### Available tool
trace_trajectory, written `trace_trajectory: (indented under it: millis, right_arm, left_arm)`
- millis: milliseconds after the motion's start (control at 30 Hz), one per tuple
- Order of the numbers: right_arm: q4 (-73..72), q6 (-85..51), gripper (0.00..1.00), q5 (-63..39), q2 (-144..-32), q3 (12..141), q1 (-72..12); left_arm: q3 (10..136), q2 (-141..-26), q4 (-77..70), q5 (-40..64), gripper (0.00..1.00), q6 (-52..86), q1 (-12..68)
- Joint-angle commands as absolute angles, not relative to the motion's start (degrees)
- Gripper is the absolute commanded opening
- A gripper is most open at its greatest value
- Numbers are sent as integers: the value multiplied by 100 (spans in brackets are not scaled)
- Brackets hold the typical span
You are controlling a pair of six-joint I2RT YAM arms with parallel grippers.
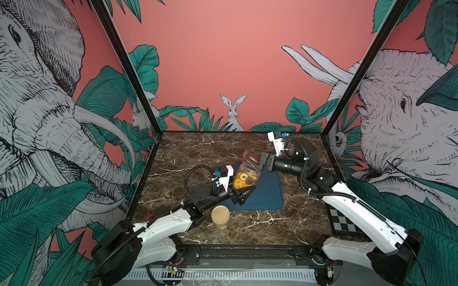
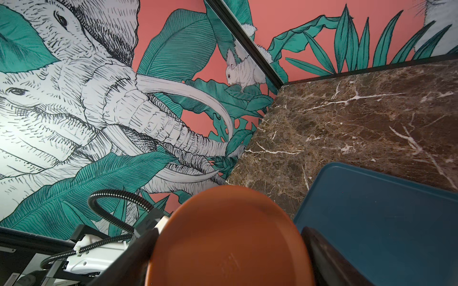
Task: Pour the cookies out of the jar
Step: Unscrew the lid from the jar, then place the lid at the center of the board.
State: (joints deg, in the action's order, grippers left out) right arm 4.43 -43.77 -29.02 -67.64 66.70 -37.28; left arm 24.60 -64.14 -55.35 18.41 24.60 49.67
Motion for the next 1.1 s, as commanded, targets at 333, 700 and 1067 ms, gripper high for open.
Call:
trace_trajectory:
  millis: [333, 700, 1067]
  right_arm:
    - [3333, -4453, 38, -182, -6482, 6135, -2778]
    - [3798, -4550, 38, 938, -7030, 4602, -2275]
    - [3469, -4464, 44, 1606, -7688, 4229, -2250]
  left_arm:
    - [2686, -5849, -5248, 1524, 0, 1887, 4939]
    - [2628, -5523, -4820, 1355, 0, 1693, 4940]
    - [2628, -5672, -4861, 1269, 0, 1696, 4939]
